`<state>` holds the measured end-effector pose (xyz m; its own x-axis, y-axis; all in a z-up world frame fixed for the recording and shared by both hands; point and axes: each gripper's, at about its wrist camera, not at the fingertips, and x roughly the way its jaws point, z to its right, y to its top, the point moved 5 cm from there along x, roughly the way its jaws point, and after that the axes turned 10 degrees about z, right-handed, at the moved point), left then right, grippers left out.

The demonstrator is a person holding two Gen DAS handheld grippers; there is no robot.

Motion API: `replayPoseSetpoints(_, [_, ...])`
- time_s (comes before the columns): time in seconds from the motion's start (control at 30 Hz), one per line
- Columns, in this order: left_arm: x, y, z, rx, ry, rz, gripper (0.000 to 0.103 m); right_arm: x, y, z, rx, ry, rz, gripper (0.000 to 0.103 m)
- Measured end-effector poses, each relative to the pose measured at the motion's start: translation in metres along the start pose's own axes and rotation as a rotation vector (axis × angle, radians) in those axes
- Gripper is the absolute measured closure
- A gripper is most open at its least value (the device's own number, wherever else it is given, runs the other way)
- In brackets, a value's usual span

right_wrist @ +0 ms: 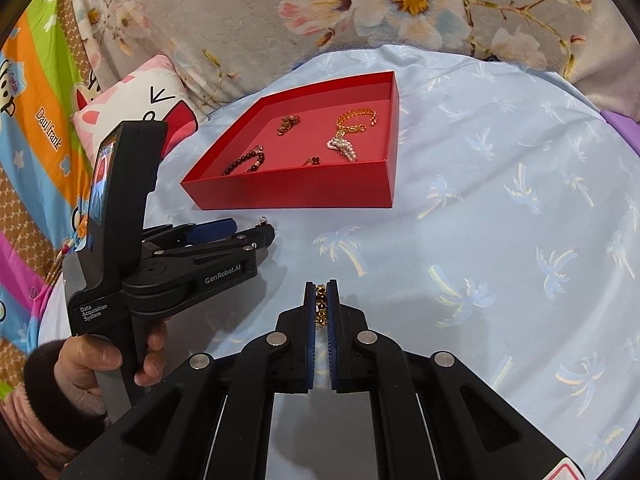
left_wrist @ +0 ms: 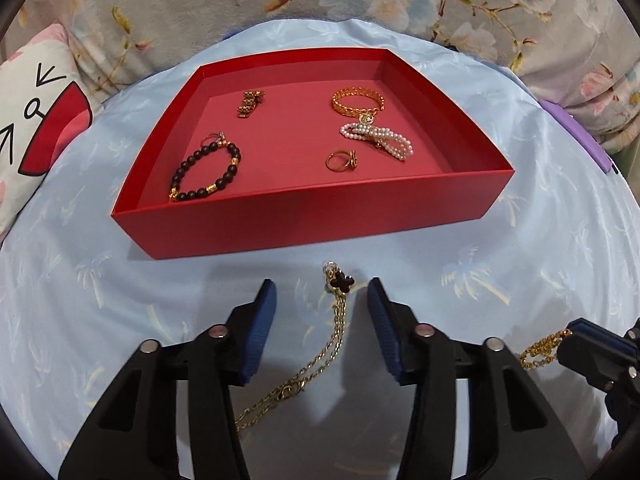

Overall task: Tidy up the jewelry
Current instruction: 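Grasp the gold coin chain with the right gripper while the left gripper grasps the clover-pendant chain, then carry both chains into the red tray and open both grippers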

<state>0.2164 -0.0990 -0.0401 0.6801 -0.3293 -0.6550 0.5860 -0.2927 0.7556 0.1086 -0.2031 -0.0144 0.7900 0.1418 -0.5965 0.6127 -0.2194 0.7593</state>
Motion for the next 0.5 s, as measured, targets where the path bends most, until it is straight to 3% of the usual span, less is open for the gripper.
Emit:
replayPoseSetpoints(0.17, [0.0,0.001,0.002,0.015,0.006,0.013,0.091,0.001,0.0,0.001,0.002,-0.002,-0.002,0.099])
replayPoseSetpoints(0.5, [-0.027,0.007,-0.003,-0.038,-0.081,0.027,0.092,-0.006,0.009,0.001,0.002,-0.005,0.017,0.098])
